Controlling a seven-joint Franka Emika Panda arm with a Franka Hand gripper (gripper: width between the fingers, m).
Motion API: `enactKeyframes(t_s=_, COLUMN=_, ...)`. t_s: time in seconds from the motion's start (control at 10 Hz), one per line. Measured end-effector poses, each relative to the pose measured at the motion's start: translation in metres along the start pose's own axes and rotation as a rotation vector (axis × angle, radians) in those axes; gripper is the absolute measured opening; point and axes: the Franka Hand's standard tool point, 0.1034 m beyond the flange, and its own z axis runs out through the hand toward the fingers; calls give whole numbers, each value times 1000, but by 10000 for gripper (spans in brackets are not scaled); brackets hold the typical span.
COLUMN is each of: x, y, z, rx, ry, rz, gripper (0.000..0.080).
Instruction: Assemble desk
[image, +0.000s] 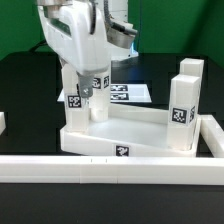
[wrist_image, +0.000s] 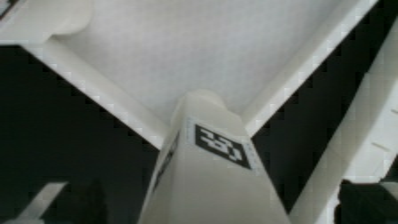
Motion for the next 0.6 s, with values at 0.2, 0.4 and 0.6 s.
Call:
enactKeyframes(t_s=0.2, x=0, y=0, z=0, rx=0, ry=0, rz=-145, gripper=648)
enactKeyframes(t_s=0.4, x=0, y=0, z=0, rx=-16, ry=13, rz=-372, gripper=648)
enactKeyframes(t_s=0.6, x=2, y=-2, z=-1, rx=-13, ry=34, rz=-596, gripper=648)
